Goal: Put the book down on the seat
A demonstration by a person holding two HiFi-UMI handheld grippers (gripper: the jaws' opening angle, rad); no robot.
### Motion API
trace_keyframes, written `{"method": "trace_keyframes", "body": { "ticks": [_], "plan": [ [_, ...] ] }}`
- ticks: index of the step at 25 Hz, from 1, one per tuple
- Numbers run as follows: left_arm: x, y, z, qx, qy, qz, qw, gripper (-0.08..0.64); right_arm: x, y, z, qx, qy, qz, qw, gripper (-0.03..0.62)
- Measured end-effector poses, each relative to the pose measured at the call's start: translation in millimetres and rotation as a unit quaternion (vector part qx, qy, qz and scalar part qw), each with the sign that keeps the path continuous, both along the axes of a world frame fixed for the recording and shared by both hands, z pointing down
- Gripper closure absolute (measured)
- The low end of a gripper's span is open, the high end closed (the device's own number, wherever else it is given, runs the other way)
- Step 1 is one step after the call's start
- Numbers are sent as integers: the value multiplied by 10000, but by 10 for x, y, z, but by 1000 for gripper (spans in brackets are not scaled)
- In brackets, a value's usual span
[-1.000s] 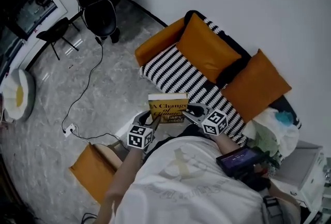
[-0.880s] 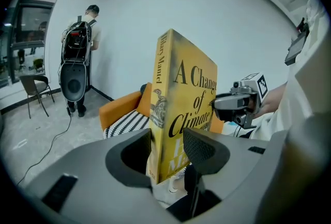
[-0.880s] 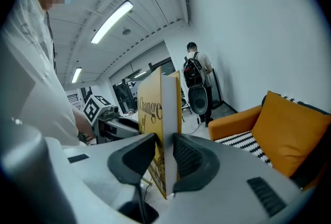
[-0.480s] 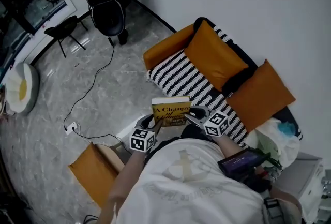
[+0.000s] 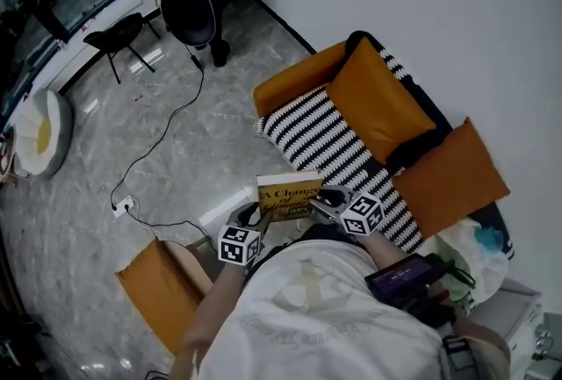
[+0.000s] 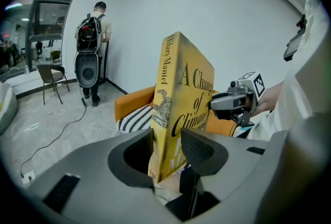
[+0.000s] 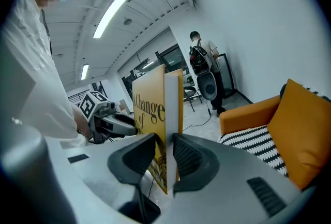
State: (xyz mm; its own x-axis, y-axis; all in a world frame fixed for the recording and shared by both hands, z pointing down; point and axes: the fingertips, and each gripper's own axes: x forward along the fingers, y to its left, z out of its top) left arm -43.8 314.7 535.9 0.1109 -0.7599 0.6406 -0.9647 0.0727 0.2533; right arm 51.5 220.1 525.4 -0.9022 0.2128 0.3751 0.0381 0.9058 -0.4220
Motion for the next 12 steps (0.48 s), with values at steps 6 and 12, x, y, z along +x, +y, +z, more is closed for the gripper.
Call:
{"method": "trace_keyframes", "body": {
  "ticks": [6,12],
  "plan": [
    [-312,-299,-76,-76,-98,-21,9999,390,-328,-339,55,-103,20,-246,9996,474],
    [-502,-822,-94,-200,-285,266,9990,399,-497,-837,188,-225,106,-101,9996,477]
  ]
}}
